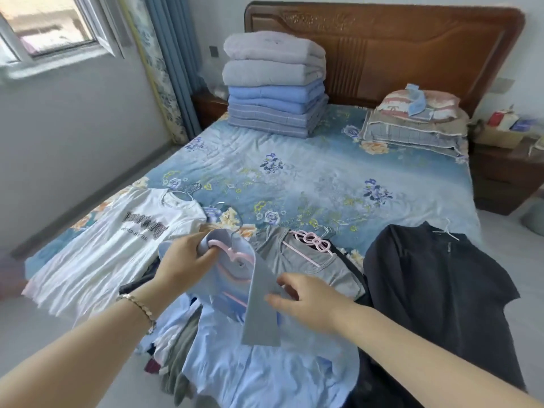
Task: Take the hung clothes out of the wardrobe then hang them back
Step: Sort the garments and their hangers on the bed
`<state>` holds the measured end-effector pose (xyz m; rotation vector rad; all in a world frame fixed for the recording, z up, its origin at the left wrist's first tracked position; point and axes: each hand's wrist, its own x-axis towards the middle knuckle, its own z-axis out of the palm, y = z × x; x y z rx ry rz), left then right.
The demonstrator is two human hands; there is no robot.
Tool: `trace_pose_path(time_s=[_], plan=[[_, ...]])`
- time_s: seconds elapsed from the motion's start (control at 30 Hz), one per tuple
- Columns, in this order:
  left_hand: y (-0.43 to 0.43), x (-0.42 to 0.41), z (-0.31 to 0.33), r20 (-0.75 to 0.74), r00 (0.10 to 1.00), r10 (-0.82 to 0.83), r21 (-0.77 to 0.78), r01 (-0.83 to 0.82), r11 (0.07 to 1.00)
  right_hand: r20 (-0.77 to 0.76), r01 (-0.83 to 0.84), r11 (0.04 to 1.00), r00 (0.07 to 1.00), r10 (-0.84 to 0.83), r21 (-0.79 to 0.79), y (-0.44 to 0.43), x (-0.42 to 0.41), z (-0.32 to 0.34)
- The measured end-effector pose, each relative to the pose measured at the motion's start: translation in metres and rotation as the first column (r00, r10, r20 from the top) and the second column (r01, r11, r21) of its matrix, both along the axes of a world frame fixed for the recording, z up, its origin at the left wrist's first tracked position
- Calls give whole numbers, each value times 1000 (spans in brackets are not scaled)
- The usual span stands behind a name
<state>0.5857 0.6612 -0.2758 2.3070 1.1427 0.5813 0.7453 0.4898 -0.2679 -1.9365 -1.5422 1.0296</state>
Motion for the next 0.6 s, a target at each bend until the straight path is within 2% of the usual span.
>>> trace_pose_path(time_s=[0.1, 0.23, 0.3, 0.5, 0.6], plan=[[-28, -56, 30, -28, 999, 45, 16, -45, 999, 123, -115, 993, 986, 110, 36, -12, -51, 38], [-48, -135, 67, -88, 987, 132, 21, -130, 991, 106, -273, 957, 959, 263, 95, -23, -126, 78], [-52, -171, 85, -116, 981, 154, 24, -152, 988, 45, -307, 944, 952, 304, 117, -22, -157, 86], [-36, -242, 122, -191, 969, 158, -10, -163, 987, -207, -255, 947, 933, 294, 197, -6, -226, 96], [-20, -255, 118, -208, 966, 152, -42, -164, 986, -187, -209, 955, 950, 249, 210, 4, -241, 89]])
